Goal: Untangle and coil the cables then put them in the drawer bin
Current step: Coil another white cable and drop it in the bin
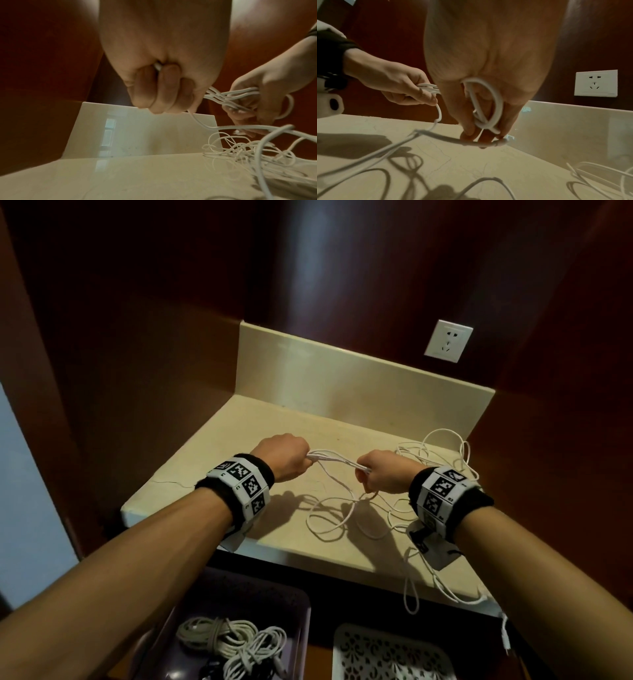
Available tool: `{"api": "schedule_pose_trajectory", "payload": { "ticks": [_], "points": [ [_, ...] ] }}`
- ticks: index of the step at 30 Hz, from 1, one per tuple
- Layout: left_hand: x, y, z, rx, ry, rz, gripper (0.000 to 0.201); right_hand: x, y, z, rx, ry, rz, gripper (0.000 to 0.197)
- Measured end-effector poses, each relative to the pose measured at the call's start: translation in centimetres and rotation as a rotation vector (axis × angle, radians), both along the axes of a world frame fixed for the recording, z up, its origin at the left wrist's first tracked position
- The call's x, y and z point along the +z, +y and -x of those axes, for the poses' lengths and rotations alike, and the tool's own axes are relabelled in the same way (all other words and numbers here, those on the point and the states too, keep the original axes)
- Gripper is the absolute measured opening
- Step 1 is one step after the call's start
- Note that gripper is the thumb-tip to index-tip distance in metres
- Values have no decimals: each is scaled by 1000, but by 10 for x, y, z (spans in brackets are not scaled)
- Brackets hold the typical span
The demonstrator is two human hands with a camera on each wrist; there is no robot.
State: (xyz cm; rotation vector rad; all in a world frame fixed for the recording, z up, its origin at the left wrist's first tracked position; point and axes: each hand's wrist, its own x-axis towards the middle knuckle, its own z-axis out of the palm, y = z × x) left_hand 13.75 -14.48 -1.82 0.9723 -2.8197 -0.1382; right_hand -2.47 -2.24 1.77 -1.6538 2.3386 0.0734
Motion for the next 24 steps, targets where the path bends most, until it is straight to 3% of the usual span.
{"api": "schedule_pose_trajectory", "payload": {
  "ticks": [3,8,11,16,20,24],
  "points": [
    [5,5,3,-28,42,-19,38,0,-1,3,-51,-77,76,24],
    [14,8,1,-14,146,37,30,-9,2,-5,-151,-629,258,39],
    [16,11,-1,19,190,63,26,-11,2,-7,-184,-829,355,27],
    [18,18,1,50,266,54,28,-8,-2,-10,-182,-860,454,11],
    [20,19,1,44,279,72,30,-10,-2,-11,-188,-953,460,29],
    [18,15,-3,33,224,120,31,-11,5,-12,-181,-934,377,17]
  ]
}}
